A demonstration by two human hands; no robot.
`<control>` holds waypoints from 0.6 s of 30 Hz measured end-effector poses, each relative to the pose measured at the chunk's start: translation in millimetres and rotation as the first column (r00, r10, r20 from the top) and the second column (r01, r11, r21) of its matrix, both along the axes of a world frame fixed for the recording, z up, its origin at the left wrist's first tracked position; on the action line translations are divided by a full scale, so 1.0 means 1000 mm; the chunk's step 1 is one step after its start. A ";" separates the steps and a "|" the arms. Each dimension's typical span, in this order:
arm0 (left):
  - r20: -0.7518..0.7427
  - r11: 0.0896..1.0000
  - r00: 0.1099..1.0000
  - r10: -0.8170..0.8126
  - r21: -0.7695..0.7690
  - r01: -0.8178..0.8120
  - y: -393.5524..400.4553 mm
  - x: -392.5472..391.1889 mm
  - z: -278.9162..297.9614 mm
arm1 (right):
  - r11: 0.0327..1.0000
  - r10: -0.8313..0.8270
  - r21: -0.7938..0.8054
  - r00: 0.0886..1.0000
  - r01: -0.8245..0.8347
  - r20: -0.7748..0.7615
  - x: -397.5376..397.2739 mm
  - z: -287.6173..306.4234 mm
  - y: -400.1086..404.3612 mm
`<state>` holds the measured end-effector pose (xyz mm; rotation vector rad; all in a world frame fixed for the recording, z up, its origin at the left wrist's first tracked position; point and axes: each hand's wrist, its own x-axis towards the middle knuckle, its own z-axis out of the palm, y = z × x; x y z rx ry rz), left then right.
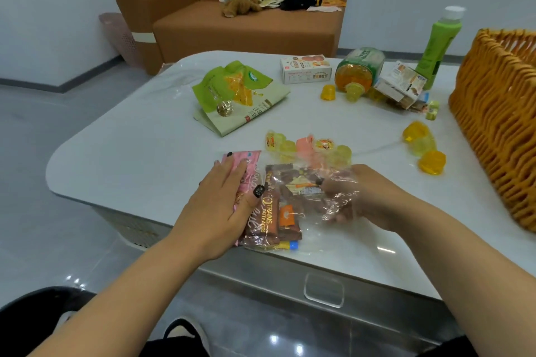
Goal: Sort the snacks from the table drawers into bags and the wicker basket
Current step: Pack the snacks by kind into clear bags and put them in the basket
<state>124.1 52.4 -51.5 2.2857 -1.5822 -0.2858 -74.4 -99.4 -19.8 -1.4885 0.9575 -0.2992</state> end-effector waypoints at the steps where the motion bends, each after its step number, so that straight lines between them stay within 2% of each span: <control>1: -0.003 1.000 1.000 0.005 -0.001 -0.005 -0.001 0.000 -0.001 | 1.000 -0.004 0.010 1.000 0.004 0.022 0.003 -0.002 0.002; 3: -0.007 1.000 1.000 0.013 0.001 -0.013 -0.001 -0.001 -0.001 | 0.999 -0.005 0.041 0.999 0.003 0.041 0.011 -0.008 0.009; 8: 0.001 1.000 1.000 0.011 -0.010 -0.011 0.000 -0.001 -0.001 | 0.995 -0.080 0.063 0.996 0.082 -0.031 0.028 -0.022 0.016; 12: 0.010 1.000 1.000 0.015 -0.001 -0.015 -0.001 -0.002 -0.001 | 0.952 -0.280 -0.128 0.960 0.278 -0.002 0.026 -0.029 0.011; 14: 0.014 1.000 1.000 0.009 -0.010 -0.009 -0.001 -0.004 -0.001 | 0.967 -0.238 -0.093 0.971 0.238 0.007 0.027 -0.028 0.015; 16: 0.024 1.000 1.000 0.004 -0.011 -0.004 -0.002 -0.004 -0.001 | 0.992 -0.121 -0.032 0.993 0.121 0.007 0.027 -0.028 0.022; 18: 0.028 1.000 1.000 0.005 -0.004 -0.005 -0.002 -0.003 -0.002 | 0.998 -0.044 -0.038 0.999 0.043 -0.009 0.028 -0.025 0.029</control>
